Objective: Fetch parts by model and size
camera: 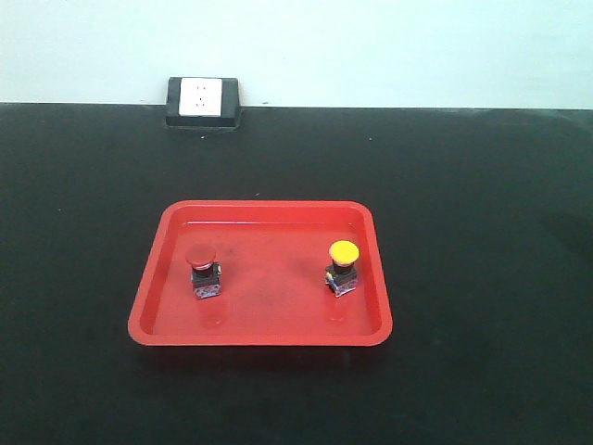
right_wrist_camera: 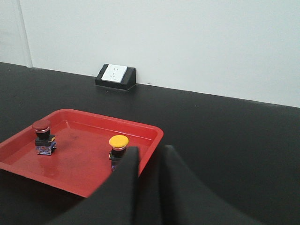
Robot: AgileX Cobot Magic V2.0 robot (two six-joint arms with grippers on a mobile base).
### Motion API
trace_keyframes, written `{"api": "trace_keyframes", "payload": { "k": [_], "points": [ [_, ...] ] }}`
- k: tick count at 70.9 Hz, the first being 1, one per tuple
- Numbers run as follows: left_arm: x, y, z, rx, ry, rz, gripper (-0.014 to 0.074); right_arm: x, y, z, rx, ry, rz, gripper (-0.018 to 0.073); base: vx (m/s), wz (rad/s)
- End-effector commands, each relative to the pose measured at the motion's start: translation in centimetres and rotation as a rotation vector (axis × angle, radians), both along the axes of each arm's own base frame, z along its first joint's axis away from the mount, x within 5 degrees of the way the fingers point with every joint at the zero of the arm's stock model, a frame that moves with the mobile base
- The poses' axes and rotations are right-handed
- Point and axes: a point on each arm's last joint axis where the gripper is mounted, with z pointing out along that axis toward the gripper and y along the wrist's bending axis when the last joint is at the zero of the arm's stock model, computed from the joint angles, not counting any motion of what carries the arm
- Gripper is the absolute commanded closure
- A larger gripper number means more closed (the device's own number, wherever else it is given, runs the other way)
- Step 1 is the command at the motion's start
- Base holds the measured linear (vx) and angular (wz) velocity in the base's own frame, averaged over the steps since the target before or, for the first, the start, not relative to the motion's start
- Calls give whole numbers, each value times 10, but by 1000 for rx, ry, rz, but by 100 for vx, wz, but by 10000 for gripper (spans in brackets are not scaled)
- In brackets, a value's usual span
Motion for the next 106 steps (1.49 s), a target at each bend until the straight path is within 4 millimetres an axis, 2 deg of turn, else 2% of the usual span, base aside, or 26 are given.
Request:
{"api": "trace_keyframes", "payload": {
  "k": [1,42,51,60,69,89,92,106],
  "points": [
    [-1,-2,13,-18,-70,-25,605,1,0,13,0,-74,-8,573,0,0],
    [0,-2,12,-16,-67,-25,604,1,0,13,20,-64,-2,569,0,0],
    [3,-4,-2,-1,-38,-25,604,1,0,13,19,-63,-2,569,0,0],
    [7,-5,-27,-21,39,14,604,1,0,13,19,-63,-2,569,0,0],
    [9,0,-51,-29,80,127,604,1,0,13,20,-63,-2,569,0,0],
    [12,6,-82,-115,-62,274,604,1,0,13,20,-63,-2,569,0,0],
    [12,6,-81,-139,-81,282,604,1,0,13,20,-63,-2,569,0,0],
    [12,7,-78,-45,-122,300,604,1,0,13,20,-62,-2,569,0,0]
  ]
}}
